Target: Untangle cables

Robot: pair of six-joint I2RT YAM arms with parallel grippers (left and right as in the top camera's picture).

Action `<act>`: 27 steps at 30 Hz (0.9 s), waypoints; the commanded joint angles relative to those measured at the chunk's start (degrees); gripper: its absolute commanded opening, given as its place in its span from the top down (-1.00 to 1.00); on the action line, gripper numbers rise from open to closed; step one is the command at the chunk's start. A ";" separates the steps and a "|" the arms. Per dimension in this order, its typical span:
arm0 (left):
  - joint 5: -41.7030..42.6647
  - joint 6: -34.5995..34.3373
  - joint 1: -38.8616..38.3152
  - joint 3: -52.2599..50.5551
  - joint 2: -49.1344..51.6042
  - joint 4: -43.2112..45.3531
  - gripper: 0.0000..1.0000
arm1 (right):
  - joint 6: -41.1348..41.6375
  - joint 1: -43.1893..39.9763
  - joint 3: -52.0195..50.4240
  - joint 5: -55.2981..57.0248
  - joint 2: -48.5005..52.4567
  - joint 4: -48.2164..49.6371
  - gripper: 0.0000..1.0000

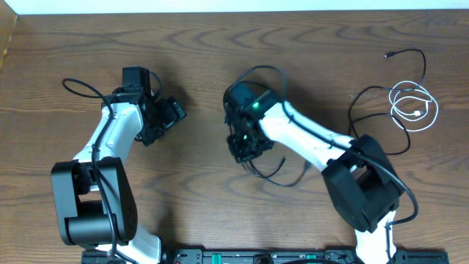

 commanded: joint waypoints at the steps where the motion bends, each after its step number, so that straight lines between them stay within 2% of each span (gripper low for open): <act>1: -0.79 0.94 -0.11 -0.63 -0.28 -0.09 -0.85 | -0.76 2.16 -1.20 5.42 0.13 -0.52 0.26; 4: -0.79 0.94 -0.11 -0.63 -0.28 -0.09 -0.85 | -0.74 3.67 -1.51 9.99 0.20 -2.19 -0.20; 6: -0.79 0.94 -0.11 -0.63 -0.28 -0.09 -0.85 | -0.74 4.42 -1.51 12.44 0.24 -3.67 -0.40; 12: -0.79 0.94 -0.11 -0.63 -0.28 0.07 -0.85 | 0.13 4.68 -1.66 13.57 0.26 -6.93 -0.60; 19: -0.79 0.94 -0.11 -0.63 -0.28 0.07 -0.85 | 2.54 4.70 -3.06 11.50 1.14 -5.09 -0.85; 21: -0.79 0.94 -0.11 -0.63 -0.28 0.07 -0.85 | 2.97 4.33 -3.06 9.64 1.33 -5.09 -0.99; 27: -0.79 0.94 -0.11 -0.63 -0.28 0.07 -0.85 | 6.73 1.05 -3.10 0.11 1.42 -0.20 -0.99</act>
